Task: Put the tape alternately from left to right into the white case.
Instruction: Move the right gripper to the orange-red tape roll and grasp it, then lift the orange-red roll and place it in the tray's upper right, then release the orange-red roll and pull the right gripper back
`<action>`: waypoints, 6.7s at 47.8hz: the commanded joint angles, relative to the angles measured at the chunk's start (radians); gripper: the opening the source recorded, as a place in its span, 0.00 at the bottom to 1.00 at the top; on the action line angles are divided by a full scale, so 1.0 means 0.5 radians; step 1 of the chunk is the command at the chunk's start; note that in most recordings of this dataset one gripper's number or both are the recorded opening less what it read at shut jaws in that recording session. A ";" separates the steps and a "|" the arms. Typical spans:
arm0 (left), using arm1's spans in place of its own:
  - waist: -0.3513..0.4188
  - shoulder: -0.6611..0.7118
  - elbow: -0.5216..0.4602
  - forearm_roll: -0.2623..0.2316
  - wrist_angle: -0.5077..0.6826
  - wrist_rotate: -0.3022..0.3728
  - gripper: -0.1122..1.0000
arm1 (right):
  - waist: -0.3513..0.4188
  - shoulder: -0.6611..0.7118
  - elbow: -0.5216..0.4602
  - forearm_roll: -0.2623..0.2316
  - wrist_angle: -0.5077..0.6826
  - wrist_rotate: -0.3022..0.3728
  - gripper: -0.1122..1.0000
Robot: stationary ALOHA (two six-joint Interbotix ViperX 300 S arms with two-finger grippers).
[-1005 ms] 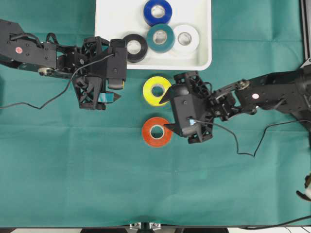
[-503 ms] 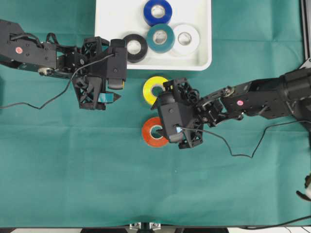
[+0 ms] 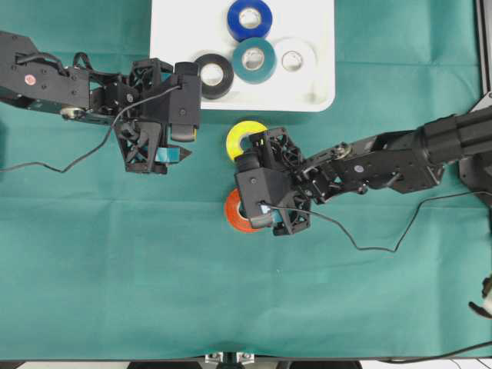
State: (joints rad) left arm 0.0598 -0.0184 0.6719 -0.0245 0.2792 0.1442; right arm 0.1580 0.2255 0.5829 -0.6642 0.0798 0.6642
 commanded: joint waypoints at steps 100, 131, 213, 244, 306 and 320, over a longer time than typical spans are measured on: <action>-0.009 -0.049 0.043 -0.003 -0.009 -0.006 0.86 | 0.046 -0.331 -0.104 -0.021 0.304 -0.028 0.34; -0.046 -0.049 0.052 -0.003 -0.009 -0.006 0.86 | -0.224 -0.488 0.012 -0.025 0.469 -0.071 0.34; -0.074 -0.052 0.052 -0.006 -0.009 -0.061 0.86 | -1.328 -0.571 0.184 -0.172 0.230 -0.077 0.34; -0.074 -0.046 0.040 -0.006 -0.009 -0.061 0.86 | -1.396 -0.543 0.215 -0.175 0.227 -0.071 0.40; -0.077 -0.040 0.031 -0.003 -0.021 -0.061 0.86 | -1.206 -0.819 0.512 -0.160 -0.009 -0.021 0.83; -0.077 -0.037 0.025 -0.006 -0.021 -0.061 0.86 | -0.994 -0.963 0.660 -0.156 -0.187 -0.003 0.83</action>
State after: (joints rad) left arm 0.0245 -0.0184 0.6872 -0.0245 0.2761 0.1150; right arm -0.3682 -0.2240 0.9097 -0.7455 0.0092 0.6627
